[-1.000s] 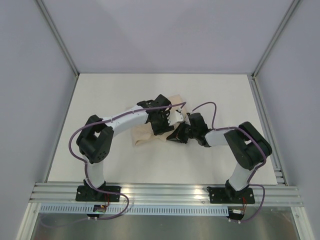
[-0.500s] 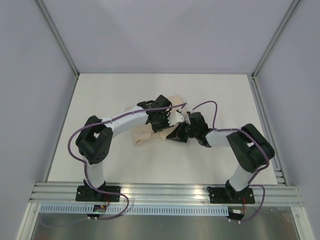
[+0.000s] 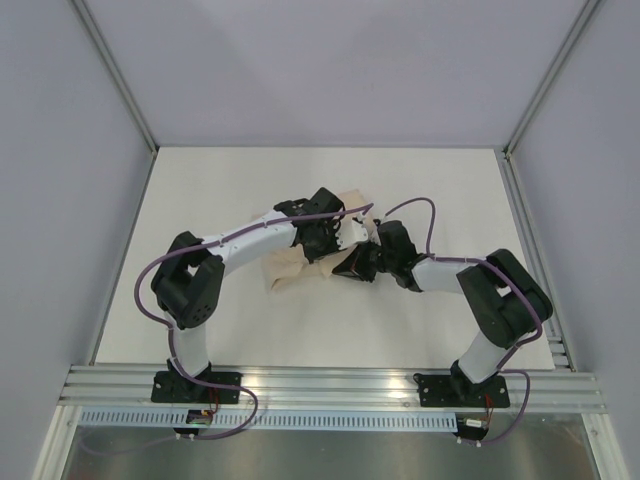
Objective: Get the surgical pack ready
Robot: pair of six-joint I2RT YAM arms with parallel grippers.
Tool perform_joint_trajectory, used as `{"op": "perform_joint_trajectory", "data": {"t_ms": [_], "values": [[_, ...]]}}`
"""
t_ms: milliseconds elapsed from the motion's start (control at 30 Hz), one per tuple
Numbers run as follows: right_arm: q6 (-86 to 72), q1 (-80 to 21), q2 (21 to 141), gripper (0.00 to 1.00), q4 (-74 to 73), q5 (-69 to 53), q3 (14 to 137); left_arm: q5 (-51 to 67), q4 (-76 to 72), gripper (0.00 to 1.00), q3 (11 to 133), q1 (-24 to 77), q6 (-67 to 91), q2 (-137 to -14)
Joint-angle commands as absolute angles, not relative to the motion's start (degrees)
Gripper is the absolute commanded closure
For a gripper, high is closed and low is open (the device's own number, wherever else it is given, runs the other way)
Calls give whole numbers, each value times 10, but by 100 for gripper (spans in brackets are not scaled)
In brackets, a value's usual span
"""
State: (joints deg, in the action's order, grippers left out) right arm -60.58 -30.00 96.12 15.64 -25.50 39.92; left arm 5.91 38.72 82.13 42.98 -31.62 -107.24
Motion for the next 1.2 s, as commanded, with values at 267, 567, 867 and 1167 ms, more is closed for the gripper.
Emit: {"op": "perform_joint_trajectory", "data": {"t_ms": [267, 567, 867, 1167], "values": [[-598, -301, 940, 99, 156, -241, 427, 19, 404, 100, 857, 425, -325, -1013], [-588, -301, 933, 100, 134, -236, 439, 16, 428, 74, 859, 425, -337, -1036], [-589, -301, 937, 99, 127, -216, 432, 90, 479, 51, 872, 425, -326, -1056], [-596, -300, 902, 100, 127, -207, 378, 84, 453, 51, 878, 425, -316, -1095]]}}
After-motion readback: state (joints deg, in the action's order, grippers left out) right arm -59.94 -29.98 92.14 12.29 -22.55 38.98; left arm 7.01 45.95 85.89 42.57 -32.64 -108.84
